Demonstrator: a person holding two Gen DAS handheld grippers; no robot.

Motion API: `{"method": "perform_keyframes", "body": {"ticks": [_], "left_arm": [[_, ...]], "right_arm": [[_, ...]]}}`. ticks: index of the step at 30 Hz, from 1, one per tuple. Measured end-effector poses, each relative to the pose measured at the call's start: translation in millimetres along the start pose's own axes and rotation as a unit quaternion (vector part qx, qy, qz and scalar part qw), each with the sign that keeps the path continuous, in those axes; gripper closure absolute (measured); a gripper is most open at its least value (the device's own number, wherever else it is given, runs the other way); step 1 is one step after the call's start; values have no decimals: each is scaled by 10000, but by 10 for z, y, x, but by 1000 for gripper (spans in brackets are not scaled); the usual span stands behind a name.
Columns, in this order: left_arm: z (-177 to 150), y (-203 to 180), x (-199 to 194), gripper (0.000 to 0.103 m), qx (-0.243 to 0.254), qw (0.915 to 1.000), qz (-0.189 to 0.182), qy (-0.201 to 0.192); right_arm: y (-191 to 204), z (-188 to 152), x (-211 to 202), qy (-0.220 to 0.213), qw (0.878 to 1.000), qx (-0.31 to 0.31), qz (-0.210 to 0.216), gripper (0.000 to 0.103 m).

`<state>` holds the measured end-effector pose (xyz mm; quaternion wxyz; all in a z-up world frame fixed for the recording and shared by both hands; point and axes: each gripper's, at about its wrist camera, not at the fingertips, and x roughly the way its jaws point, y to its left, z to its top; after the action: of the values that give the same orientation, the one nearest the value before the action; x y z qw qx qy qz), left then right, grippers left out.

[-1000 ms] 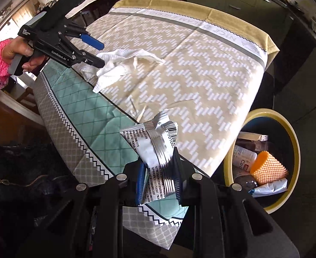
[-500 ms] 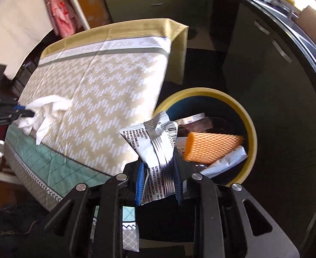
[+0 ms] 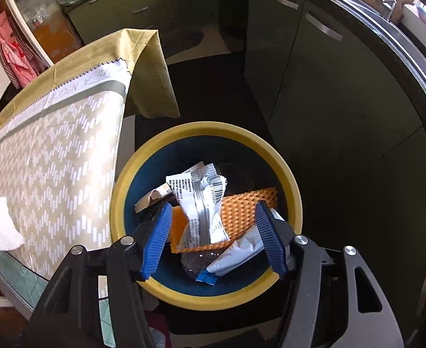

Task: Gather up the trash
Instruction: 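Drop the wrapper into the bin with the right gripper while the left grasps the tissue, then carry the white tissue over the bin and open the left gripper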

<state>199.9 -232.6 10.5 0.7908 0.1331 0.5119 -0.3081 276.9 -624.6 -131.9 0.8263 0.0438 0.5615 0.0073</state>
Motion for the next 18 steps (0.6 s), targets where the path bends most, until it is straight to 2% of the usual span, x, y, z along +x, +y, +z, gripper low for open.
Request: {"method": "perform_keyframes", "body": {"ticks": [3, 7, 13, 18], "left_arm": [[135, -158, 6, 95, 161, 9998, -91, -26], [366, -422, 46, 96, 439, 9988, -196, -73], [795, -838, 232, 95, 782, 9961, -397, -124], [1188, -1102, 560, 95, 857, 9951, -469, -125]], "right_arm": [[-50, -59, -154, -187, 9995, 189, 157, 44], [-125, -313, -460, -523, 9968, 422, 423, 44], [-262, -912, -797, -983, 9907, 690, 639, 41], [-408, -1421, -841, -1004, 9871, 958, 803, 41]]}}
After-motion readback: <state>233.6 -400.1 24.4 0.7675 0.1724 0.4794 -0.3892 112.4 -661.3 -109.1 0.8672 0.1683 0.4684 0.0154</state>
